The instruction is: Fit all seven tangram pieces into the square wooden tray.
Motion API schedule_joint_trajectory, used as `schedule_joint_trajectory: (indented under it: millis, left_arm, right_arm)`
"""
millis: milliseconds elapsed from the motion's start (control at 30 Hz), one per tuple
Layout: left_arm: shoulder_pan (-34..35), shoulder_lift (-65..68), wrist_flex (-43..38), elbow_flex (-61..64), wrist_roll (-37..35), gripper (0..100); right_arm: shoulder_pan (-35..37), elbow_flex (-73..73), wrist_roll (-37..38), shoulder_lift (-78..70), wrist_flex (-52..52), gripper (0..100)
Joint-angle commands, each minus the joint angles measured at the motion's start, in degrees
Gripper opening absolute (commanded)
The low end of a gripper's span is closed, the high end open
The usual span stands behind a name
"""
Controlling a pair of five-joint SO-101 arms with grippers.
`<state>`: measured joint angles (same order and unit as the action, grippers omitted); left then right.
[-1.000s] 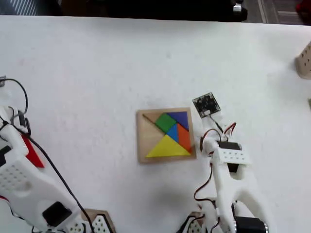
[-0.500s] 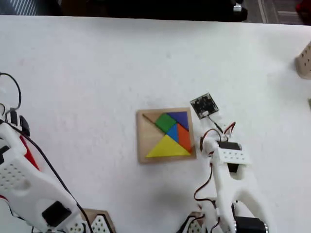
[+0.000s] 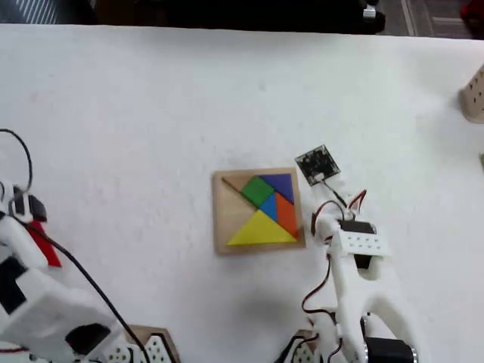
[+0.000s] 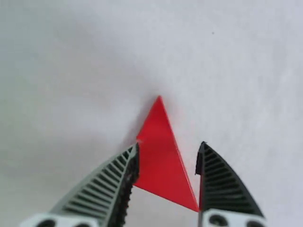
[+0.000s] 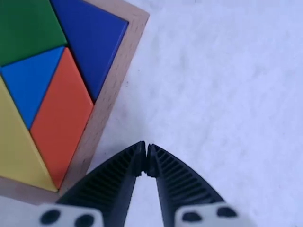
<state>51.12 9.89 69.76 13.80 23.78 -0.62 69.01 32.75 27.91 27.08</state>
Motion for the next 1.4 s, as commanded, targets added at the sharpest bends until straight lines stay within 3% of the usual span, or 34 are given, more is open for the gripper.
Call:
schedule_joint_trajectory:
  millis: [0,133,300,533,867,1133,1367]
  left_arm:
    - [3.5,-9.9,-15.4,15.8,3.1,21]
    - [7.9,-9.9,-20.3,19.6,3.1,21]
    - [9.7,-9.9,-20.8,20.5,3.1,23]
    - [10.1,-10.3,-16.8,20.2,2.9,46]
    - [18.5,-10.3,-17.1,17.5,-2.4,43]
    - [18.3,-10.0,-18.6,22.7,-2.7,43]
    - [17.0,-10.0,-18.7,23.0,-14.9,43]
  right_arm:
    - [0.5,-0.3,0.9,2.0,0.2,1.8]
    - [0.5,-0.3,0.9,2.0,0.2,1.8]
    - [0.5,-0.3,0.9,2.0,0.2,1.8]
    - [0.5,-0.2,0.9,2.0,0.2,1.8]
    - [0.5,-0.2,0.9,2.0,0.2,1.8]
    - [0.5,-0.2,0.9,2.0,0.2,1.8]
    - [0.5,-0.2,0.9,2.0,0.2,1.8]
